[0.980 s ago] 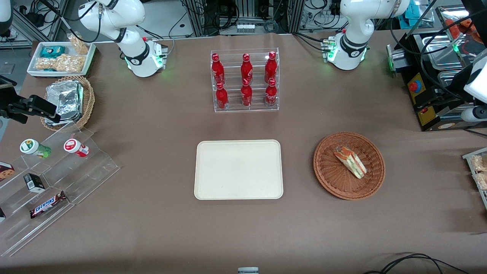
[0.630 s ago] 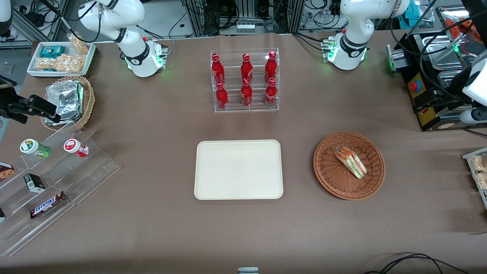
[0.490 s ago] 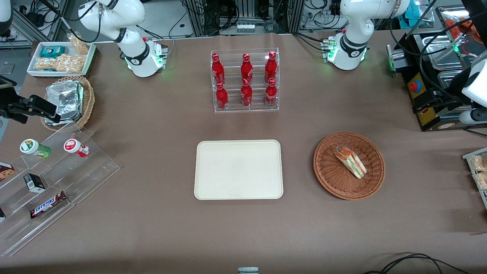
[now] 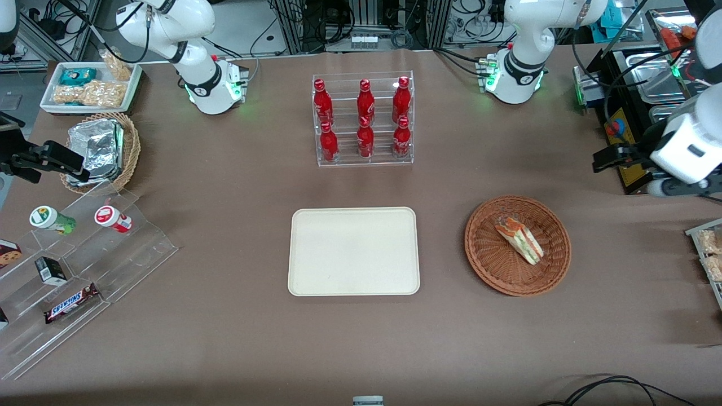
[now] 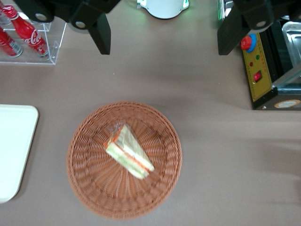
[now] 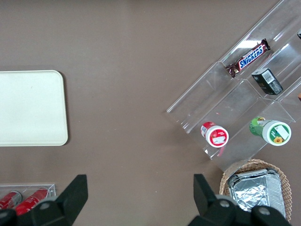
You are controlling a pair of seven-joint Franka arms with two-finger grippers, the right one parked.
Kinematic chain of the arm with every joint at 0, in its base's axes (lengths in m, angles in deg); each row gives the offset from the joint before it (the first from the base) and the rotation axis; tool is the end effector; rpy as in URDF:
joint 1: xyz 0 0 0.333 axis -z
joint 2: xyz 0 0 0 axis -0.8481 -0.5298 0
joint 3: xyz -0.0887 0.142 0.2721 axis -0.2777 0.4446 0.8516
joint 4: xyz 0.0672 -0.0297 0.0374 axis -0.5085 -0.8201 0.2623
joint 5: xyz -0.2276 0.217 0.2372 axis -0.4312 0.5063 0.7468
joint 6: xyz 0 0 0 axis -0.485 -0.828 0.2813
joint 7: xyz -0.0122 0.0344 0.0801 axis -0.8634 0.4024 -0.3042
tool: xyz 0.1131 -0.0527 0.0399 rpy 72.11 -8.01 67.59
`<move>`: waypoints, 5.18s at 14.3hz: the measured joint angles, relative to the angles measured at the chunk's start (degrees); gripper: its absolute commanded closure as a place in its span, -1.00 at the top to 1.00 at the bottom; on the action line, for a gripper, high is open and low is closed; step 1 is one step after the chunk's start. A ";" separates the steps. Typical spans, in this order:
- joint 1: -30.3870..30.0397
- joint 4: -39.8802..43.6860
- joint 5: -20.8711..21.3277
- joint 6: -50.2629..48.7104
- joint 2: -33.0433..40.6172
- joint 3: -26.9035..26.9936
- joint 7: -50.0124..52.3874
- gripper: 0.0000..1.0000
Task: Place sandwich from basket to tray
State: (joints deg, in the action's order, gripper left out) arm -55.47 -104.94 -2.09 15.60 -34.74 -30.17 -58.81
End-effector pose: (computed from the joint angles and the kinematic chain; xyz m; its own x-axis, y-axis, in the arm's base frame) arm 0.5512 -0.0265 0.5376 0.9782 0.0515 -0.2014 0.0496 -0.9987 -0.0144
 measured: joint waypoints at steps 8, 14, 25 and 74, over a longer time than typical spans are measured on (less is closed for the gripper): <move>3.89 -19.39 2.51 27.44 -3.35 -0.25 13.22 1.00; 7.42 -21.16 5.10 38.52 -8.43 -0.37 51.90 1.00; 7.42 -21.50 5.19 44.08 -18.96 -0.25 66.08 -0.94; 17.40 26.80 12.27 11.50 -33.19 -15.43 45.21 1.00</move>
State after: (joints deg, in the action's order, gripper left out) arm -38.07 -78.14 10.19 27.10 -67.93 -45.60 -13.60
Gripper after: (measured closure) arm 0.000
